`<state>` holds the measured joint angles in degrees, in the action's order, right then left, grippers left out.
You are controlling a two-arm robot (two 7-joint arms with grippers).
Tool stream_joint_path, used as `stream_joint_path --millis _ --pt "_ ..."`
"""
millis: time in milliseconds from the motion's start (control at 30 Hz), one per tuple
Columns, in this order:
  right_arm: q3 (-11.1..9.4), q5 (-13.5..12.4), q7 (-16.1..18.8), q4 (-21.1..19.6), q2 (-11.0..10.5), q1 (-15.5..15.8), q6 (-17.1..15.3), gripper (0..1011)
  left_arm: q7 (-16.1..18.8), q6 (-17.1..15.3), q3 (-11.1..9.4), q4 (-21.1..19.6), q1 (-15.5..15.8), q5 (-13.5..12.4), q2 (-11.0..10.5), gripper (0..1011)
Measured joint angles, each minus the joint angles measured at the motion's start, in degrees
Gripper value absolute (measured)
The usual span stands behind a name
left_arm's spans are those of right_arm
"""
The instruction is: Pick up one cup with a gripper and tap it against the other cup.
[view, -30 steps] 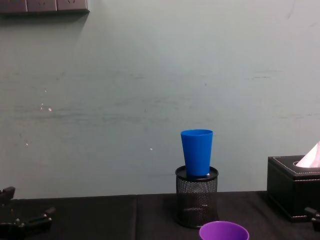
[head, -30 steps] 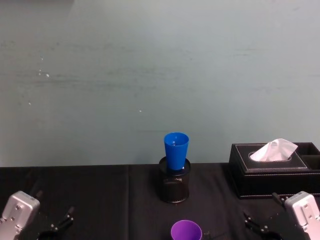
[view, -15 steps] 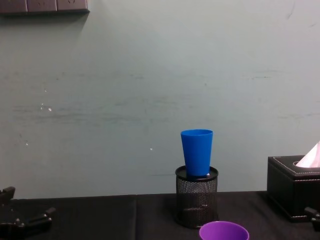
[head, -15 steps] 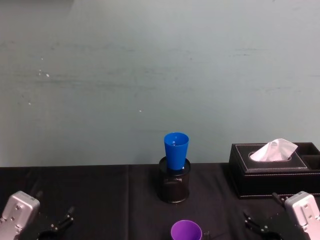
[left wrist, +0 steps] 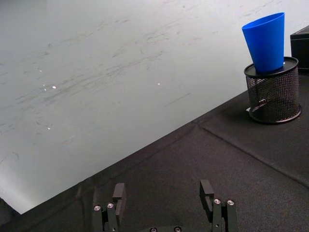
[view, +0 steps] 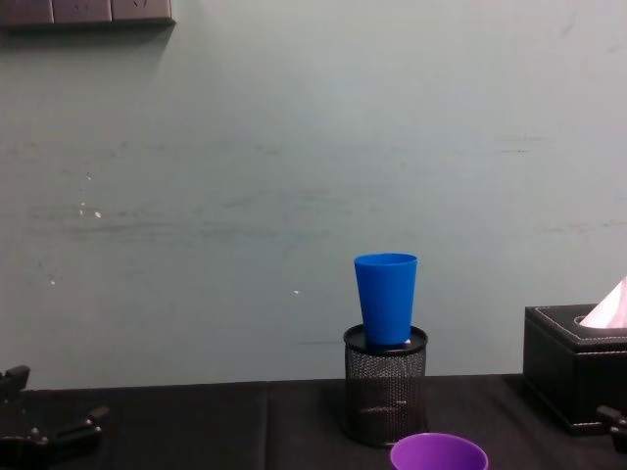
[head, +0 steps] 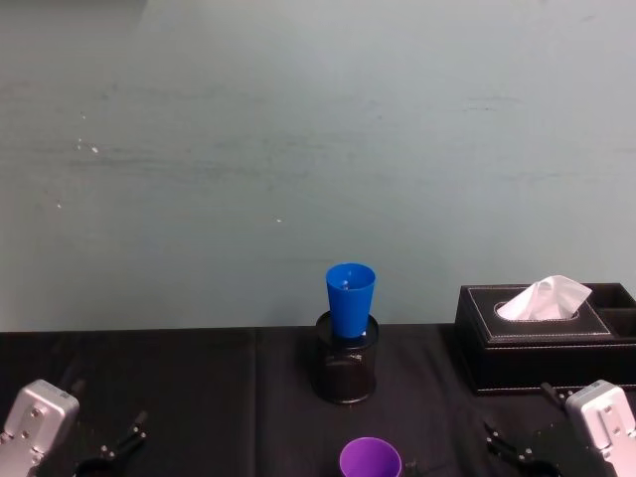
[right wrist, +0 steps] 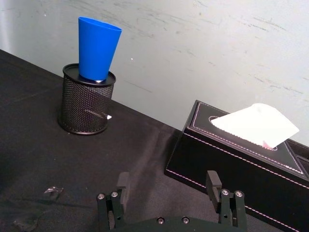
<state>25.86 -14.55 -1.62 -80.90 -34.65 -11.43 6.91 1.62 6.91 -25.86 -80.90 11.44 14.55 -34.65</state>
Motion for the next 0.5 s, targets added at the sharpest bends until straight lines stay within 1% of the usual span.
stream_joint_path --millis 300,500 --pt "0.0 0.0 0.0 0.0 0.0 0.0 0.0 1000 0.0 0.0 0.0 0.0 0.0 0.0 0.0 1000" --pt "-0.94 -0.12 1.32 -0.31 0.44 -0.13 0.8 1000 0.0 0.0 0.0 0.0 0.0 0.0 0.0 1000"
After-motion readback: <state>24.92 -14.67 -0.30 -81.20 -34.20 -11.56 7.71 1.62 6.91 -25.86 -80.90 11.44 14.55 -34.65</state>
